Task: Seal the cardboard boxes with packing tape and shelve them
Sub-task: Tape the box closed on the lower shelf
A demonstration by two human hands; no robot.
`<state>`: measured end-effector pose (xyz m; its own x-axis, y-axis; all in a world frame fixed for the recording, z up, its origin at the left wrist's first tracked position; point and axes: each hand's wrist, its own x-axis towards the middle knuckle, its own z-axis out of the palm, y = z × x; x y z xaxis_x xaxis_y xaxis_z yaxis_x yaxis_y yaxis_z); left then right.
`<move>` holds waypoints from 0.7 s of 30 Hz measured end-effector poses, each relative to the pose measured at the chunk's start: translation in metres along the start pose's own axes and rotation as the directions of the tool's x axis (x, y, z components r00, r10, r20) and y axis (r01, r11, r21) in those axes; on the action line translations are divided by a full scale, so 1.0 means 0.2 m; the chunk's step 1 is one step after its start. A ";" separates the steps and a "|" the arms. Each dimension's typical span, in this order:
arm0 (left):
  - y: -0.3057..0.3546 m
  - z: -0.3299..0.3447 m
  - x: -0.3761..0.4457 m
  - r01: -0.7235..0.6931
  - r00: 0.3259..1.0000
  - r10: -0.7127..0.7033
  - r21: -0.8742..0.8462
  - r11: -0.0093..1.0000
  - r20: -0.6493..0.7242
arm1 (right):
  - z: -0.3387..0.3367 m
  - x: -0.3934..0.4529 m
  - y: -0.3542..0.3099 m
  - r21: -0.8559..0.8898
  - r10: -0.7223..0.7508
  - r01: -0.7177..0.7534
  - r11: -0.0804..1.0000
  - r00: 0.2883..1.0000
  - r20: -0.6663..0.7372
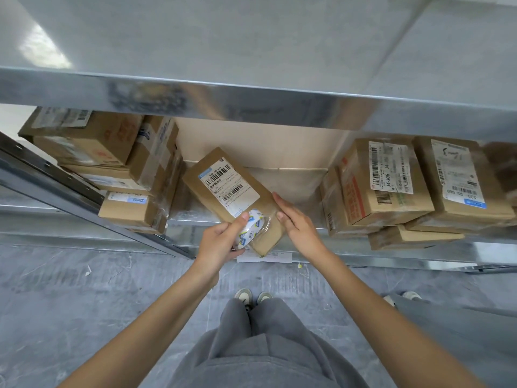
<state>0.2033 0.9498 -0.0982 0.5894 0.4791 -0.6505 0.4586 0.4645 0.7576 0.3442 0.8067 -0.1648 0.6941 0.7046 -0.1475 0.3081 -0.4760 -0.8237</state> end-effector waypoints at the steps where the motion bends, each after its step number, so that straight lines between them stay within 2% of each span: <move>1: 0.00 0.00 0.00 -0.002 1.000 0.002 0.004 1.000 -0.005 | 0.00 0.00 0.00 -0.114 -0.020 0.020 0.993 1.000 -0.004; 3: 0.02 0.00 0.00 0.003 1.000 -0.003 0.003 1.000 -0.008 | -0.01 -0.01 -0.01 -0.417 -0.079 0.082 0.905 0.997 0.025; 5: 0.02 0.00 0.01 0.016 1.000 -0.016 -0.011 1.000 -0.012 | -0.01 -0.02 -0.04 -0.571 -0.148 0.176 0.802 0.984 0.095; 7: 0.01 -0.01 0.01 0.022 1.000 -0.022 -0.006 1.000 -0.014 | 0.01 -0.04 -0.05 -0.599 -0.217 0.271 0.754 0.963 0.162; 9: 0.01 -0.01 0.02 0.017 1.000 -0.016 0.026 1.000 -0.023 | 0.03 -0.06 -0.04 -0.595 -0.242 0.304 0.744 0.953 0.185; 11: 0.02 0.01 0.01 -0.011 0.999 0.014 0.111 0.994 -0.029 | 0.04 -0.05 -0.03 -0.593 -0.243 0.298 0.748 0.954 0.173; 13: 0.02 0.03 0.00 -0.105 0.994 0.105 0.257 0.961 0.013 | 0.03 -0.04 -0.03 -0.586 -0.249 0.300 0.752 0.954 0.169; 15: 0.01 0.05 -0.02 -0.276 0.954 0.300 0.450 0.849 0.020 | 0.03 -0.03 -0.04 -0.585 -0.255 0.305 0.752 0.952 0.169; 17: 0.03 0.05 -0.04 -0.391 0.873 0.487 0.609 0.690 0.008 | 0.02 -0.02 -0.05 -0.594 -0.252 0.307 0.744 0.952 0.176; 18: 0.04 0.05 -0.04 -0.439 0.848 0.528 0.615 0.655 0.043 | 0.01 -0.02 -0.05 -0.601 -0.244 0.304 0.739 0.953 0.182; 19: 0.03 0.04 -0.02 -0.485 0.844 0.528 0.563 0.669 0.099 | 0.01 -0.02 -0.06 -0.611 -0.229 0.298 0.734 0.955 0.190; 21: 0.04 0.03 -0.01 -0.499 0.866 0.434 0.407 0.765 0.247 | 0.00 -0.02 -0.08 -0.634 -0.190 0.285 0.719 0.958 0.214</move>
<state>0.2096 0.9486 -0.0910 0.8741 0.4323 -0.2217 0.3276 -0.1873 0.9261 0.3372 0.8119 -0.1503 0.4670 0.8784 -0.1019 0.8315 -0.4754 -0.2874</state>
